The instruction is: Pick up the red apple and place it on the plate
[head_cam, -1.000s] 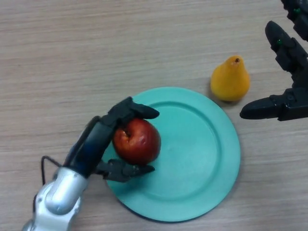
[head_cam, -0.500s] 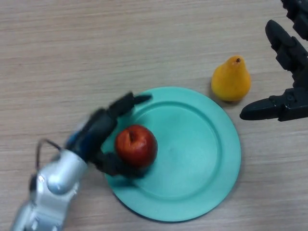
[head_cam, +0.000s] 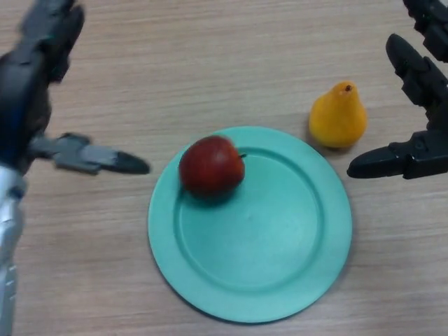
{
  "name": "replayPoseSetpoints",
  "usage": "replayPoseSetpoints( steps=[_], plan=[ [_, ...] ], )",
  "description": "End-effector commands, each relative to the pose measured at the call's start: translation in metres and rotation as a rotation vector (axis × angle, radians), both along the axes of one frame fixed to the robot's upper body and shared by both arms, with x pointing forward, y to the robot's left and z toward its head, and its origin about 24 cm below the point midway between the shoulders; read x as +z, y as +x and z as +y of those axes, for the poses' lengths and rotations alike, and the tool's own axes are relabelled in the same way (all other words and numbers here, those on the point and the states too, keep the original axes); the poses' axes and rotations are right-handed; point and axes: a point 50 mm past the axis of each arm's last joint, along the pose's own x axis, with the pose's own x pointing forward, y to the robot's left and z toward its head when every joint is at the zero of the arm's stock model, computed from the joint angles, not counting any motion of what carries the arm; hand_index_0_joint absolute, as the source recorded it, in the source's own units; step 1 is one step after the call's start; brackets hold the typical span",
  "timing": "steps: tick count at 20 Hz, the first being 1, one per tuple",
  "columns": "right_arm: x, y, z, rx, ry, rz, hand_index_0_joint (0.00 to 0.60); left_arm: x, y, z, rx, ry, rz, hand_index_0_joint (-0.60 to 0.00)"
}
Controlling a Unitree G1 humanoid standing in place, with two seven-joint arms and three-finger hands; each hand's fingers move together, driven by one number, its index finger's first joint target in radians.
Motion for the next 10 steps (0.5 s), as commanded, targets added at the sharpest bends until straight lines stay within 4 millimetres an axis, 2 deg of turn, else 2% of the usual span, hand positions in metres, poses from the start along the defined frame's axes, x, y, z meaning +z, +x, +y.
replayPoseSetpoints(
  steps=[1,4,10],
  plan=[
    [0.035,-0.011,-0.009,-0.006,0.025,-0.251,0.000,0.037,-0.020,0.016,-0.001,0.019,-0.166,0.000],
    [0.033,-0.011,-0.011,-0.021,0.032,-0.268,0.000,0.036,-0.032,0.011,-0.026,0.021,-0.107,0.000],
    [0.031,-0.014,-0.015,-0.026,0.011,-0.262,0.000,0.047,-0.033,0.011,-0.010,0.015,-0.149,0.000]
  ],
)
